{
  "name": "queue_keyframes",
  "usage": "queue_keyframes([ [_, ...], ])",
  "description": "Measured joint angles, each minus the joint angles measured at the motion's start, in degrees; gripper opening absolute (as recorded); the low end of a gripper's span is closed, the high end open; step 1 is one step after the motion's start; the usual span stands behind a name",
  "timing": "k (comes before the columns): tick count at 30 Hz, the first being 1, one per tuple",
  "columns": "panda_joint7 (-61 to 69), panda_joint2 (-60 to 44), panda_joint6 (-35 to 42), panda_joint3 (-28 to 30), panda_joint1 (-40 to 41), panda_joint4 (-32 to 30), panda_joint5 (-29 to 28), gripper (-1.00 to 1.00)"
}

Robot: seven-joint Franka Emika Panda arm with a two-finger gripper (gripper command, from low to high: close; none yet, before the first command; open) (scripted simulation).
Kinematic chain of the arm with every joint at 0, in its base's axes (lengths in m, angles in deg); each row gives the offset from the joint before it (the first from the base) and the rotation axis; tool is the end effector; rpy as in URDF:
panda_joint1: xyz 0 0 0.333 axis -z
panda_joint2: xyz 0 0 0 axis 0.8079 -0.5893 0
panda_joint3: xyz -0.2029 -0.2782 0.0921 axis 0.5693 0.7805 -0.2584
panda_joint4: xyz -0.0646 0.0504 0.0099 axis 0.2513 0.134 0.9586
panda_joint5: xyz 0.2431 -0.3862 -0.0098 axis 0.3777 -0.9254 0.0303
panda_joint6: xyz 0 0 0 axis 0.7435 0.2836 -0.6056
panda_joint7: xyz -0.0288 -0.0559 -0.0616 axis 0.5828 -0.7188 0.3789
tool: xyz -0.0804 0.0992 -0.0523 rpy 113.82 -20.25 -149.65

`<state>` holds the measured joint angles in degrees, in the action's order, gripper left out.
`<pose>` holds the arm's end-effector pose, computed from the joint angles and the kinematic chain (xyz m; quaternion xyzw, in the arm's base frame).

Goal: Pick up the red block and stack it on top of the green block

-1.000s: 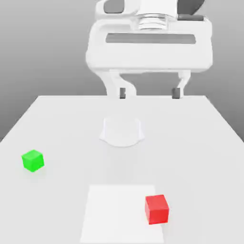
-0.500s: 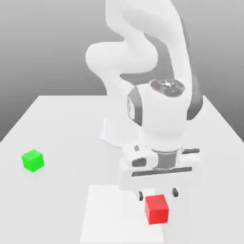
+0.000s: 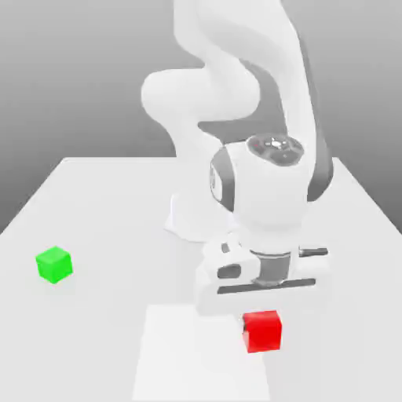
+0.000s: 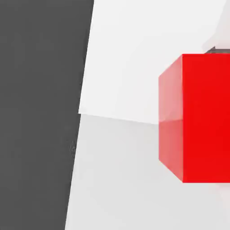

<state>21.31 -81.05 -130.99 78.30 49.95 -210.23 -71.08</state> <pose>0.4518 0.0699 0.1589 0.9411 -0.3381 0.0012 0.0020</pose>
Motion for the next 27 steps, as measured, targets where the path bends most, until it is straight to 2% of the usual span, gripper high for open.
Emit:
queue_keyframes([
  [13, 4.9, 9.0, 2.6, 13.2, 26.1, -6.4, -2.4, -1.00],
  [23, 7.5, 15.9, 4.3, 25.5, 41.1, -11.1, -5.9, -1.00],
  [27, 12.5, 13.5, 2.7, 27.4, 40.0, -11.3, 0.7, -1.00],
])
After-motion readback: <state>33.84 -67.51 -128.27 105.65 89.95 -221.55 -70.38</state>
